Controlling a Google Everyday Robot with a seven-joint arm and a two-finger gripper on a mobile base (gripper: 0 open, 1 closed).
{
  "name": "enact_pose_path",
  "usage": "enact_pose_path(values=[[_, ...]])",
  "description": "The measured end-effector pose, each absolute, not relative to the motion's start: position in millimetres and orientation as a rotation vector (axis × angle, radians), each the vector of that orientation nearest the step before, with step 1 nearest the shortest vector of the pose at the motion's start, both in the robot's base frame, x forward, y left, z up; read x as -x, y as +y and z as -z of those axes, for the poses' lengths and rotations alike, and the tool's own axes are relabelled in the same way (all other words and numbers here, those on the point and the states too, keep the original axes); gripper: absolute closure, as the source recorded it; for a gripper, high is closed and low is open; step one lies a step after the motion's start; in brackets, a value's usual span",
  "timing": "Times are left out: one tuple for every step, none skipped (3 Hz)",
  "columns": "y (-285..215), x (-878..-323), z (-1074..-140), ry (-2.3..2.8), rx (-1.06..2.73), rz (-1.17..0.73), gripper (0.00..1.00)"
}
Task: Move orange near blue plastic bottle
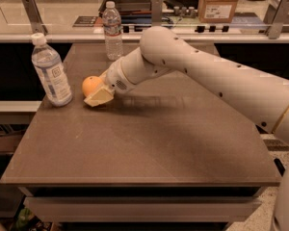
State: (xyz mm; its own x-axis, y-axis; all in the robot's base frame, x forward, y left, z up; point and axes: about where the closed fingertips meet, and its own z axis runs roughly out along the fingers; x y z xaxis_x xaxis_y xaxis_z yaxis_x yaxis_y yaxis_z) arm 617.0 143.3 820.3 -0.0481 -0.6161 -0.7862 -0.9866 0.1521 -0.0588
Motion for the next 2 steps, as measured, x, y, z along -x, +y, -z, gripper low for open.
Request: enact_pose_path(values=[[144.3,-616.5,-819.7,1.745,1.543,-0.688,0.00],[144.3,-616.5,-819.7,1.745,1.543,-0.688,0.00]])
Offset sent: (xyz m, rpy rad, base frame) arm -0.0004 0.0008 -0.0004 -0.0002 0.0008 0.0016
